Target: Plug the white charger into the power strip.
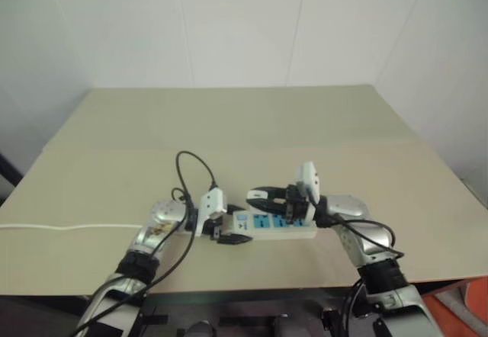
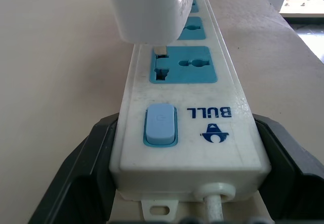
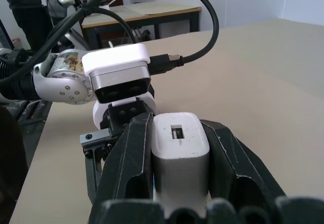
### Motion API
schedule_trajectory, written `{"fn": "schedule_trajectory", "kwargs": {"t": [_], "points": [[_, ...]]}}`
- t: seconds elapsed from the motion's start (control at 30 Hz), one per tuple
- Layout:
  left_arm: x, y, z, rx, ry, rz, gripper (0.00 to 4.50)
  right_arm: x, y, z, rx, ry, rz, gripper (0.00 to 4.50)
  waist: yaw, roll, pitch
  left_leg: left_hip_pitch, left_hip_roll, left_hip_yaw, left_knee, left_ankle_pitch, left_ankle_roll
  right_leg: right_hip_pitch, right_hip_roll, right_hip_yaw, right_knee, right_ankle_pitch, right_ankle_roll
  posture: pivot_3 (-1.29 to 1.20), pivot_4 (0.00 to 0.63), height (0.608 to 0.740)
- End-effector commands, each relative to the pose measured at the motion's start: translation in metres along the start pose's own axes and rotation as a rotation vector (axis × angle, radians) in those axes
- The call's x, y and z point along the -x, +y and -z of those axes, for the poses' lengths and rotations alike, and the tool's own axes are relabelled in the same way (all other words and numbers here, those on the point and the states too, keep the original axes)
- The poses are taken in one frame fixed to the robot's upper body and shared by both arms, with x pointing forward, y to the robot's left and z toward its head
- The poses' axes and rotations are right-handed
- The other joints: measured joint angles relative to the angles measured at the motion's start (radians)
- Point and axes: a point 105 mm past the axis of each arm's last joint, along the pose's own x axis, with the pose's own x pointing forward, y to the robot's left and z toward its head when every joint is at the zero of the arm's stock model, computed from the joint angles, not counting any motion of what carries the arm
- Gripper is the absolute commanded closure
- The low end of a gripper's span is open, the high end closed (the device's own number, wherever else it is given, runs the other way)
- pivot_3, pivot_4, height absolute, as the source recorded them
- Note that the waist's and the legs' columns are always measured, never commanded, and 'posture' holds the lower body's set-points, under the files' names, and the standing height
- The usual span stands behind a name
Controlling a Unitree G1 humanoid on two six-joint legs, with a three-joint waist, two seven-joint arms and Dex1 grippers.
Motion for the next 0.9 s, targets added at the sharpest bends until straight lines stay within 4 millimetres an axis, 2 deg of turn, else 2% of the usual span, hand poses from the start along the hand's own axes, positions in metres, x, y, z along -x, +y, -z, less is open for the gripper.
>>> {"fn": "schedule_trajectory", "kwargs": {"t": [0.03, 0.37, 0.9], "points": [[0.0024, -0.0022, -0.0012, -0.011, 0.008, 0.011, 1.21, -0.0012, 0.0010, -0.0113, 0.079, -0.016, -0.028, 3.28, 0.000, 0.000, 0.000, 0.000, 0.000, 0.000, 0.000, 0.000, 0.000, 0.000, 0.000, 0.000, 0.000, 0.000, 0.000, 0.00, 0.150, 0.740], [0.0039, -0.0028, -0.0015, -0.011, 0.010, 0.015, 1.21, -0.0054, 0.0088, -0.0091, 0.102, -0.024, -0.067, 3.28, -0.001, 0.000, 0.000, 0.000, 0.000, 0.000, 0.000, 0.000, 0.000, 0.000, 0.000, 0.000, 0.000, 0.000, 0.000, 0.00, 0.150, 0.740], [0.0056, -0.0037, -0.0020, -0.006, 0.011, 0.017, 1.21, -0.0069, 0.0036, -0.0043, 0.101, -0.014, -0.063, 3.28, -0.001, 0.000, 0.000, 0.000, 0.000, 0.000, 0.000, 0.000, 0.000, -0.001, 0.000, 0.000, 0.000, 0.000, 0.000, 0.00, 0.150, 0.740]]}}
